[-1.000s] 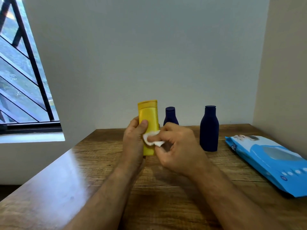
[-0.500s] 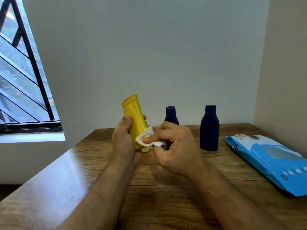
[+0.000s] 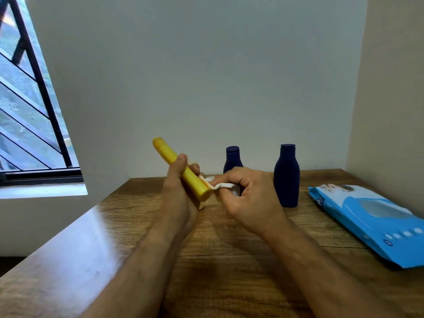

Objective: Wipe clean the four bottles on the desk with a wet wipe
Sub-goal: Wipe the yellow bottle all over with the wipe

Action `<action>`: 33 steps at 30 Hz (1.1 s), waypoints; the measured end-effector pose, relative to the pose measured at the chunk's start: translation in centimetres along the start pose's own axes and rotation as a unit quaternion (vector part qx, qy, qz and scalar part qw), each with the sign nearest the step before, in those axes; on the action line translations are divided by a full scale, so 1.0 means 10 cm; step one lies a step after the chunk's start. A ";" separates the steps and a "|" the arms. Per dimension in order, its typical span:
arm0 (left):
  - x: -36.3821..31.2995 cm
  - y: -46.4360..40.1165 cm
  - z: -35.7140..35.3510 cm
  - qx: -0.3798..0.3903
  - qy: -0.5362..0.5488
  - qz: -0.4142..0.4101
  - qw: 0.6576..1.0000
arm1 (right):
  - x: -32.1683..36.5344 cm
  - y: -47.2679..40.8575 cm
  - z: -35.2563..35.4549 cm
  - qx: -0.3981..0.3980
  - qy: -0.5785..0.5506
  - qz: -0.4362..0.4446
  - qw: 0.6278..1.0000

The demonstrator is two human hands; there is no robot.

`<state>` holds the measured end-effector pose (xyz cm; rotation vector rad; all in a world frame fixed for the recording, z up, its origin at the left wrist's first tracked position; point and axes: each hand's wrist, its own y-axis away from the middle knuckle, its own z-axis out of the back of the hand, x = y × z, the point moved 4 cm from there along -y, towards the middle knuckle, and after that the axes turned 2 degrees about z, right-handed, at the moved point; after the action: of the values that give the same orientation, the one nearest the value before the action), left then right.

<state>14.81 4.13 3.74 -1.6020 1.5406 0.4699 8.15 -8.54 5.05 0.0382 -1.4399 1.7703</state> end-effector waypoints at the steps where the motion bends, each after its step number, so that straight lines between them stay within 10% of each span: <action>1: -0.02 -0.02 0.02 -0.008 0.045 0.001 0.999 | -0.01 0.00 0.00 -0.002 0.008 -0.005 1.000; 33: -0.03 0.04 -0.06 0.036 0.104 0.000 0.994 | 0.10 -0.01 0.13 -0.149 0.023 0.026 0.988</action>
<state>14.19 3.97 4.18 -1.6369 1.6911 0.2495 6.97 -9.07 6.05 -0.1972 -1.6701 1.5684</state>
